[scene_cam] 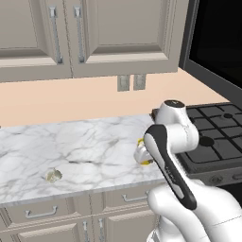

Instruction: Pick the mug from the counter and place it inside the microwave. Then close the microwave.

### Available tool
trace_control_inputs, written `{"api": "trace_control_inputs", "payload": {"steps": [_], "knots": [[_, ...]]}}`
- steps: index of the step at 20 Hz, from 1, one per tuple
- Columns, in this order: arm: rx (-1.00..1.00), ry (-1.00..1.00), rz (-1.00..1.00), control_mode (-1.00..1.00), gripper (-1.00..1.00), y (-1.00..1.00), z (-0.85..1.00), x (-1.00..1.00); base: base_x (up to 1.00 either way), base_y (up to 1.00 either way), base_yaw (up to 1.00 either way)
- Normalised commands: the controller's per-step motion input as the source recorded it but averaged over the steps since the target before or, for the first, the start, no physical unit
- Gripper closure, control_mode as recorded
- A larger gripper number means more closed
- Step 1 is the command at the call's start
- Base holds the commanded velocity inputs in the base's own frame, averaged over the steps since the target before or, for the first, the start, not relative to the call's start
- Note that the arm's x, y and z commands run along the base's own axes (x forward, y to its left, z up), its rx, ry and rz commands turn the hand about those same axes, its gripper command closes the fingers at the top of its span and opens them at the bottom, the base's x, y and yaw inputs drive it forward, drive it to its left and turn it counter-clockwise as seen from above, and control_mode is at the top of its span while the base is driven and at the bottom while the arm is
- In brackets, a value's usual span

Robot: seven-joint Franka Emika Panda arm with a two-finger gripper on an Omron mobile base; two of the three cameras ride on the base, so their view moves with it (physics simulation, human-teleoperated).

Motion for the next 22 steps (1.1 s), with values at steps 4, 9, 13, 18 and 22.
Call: {"api": "trace_control_inputs", "payload": {"steps": [4, 9, 13, 18, 22], "knots": [[0.0, 0.0, 0.0, -1.0, 1.0, -0.15, 0.51, -0.19, 0.0, 0.0, 0.0], [0.0, 0.0, 0.0, -1.0, 1.0, -0.18, 0.52, -0.18, 0.0, 0.0, 0.0], [0.0, 0.0, 0.0, -1.0, 1.0, -0.09, 0.44, -0.42, 0.0, 0.0, 0.0], [0.0, 0.0, 0.0, -1.0, 1.0, -0.15, 0.38, -0.5, 0.0, 0.0, 0.0], [0.0, -0.02, 0.0, -1.0, 1.0, -0.13, 0.25, -0.48, 0.0, 0.0, 0.0]]}}
